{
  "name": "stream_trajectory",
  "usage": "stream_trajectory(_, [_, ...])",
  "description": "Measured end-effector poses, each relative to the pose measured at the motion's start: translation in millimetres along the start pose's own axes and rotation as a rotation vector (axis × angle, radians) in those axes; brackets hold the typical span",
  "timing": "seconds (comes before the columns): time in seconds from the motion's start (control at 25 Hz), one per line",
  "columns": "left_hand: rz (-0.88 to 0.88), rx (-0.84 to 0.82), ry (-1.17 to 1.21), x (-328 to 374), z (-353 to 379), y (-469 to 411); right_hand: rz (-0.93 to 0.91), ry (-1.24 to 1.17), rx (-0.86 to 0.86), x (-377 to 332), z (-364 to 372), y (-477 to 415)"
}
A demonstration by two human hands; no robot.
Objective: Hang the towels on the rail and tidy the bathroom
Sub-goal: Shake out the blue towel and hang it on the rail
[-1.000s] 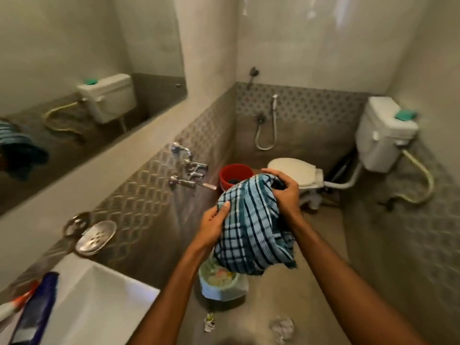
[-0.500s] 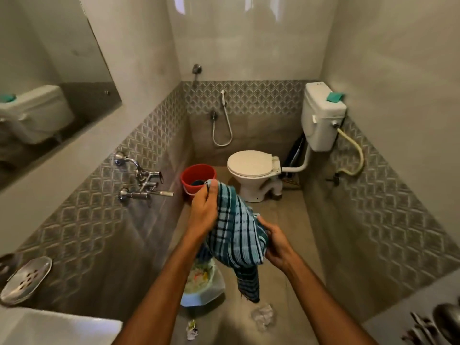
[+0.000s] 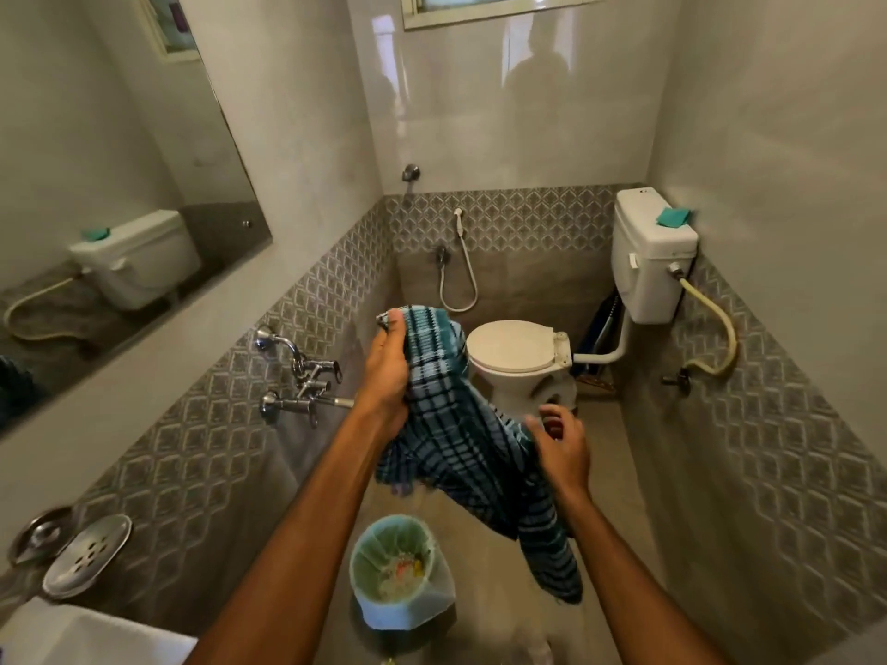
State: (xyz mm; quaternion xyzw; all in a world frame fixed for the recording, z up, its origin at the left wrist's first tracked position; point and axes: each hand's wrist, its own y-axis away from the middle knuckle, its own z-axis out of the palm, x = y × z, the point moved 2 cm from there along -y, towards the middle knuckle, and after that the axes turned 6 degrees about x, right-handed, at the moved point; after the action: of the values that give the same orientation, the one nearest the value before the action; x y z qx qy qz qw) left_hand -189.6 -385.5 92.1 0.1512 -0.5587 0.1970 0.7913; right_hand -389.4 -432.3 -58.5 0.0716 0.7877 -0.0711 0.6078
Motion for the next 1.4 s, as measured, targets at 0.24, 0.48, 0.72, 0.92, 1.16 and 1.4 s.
stream_trajectory(0.24, [0.015,-0.097,-0.121,9.3,49.1,-13.3,-0.39,-0.444,-0.014,-97.7,24.3,17.4])
stream_trajectory(0.48, [0.126,-0.152,-0.137,19.3,49.7,-39.7,-0.408,-0.46,-0.093,-140.8,28.2,3.8])
stream_trajectory(0.72, [0.15,-0.121,-0.153,34.2,36.1,-85.3,-0.045,-0.464,-0.532,-149.8,38.1,-8.6])
stream_trajectory(0.92, [0.014,-0.253,-0.105,6.3,4.7,-113.3,0.047,-0.63,-0.622,-165.0,37.4,-11.2])
stream_trajectory(1.16, [-0.19,-0.181,-0.576,-135.0,-80.9,-86.2,0.167,-1.029,-0.465,-215.6,23.8,-49.4])
stream_trajectory(1.4, [-1.049,0.077,-0.15,-271.7,-134.4,-1.3,0.133,-1.193,-0.318,-216.4,11.9,-68.0])
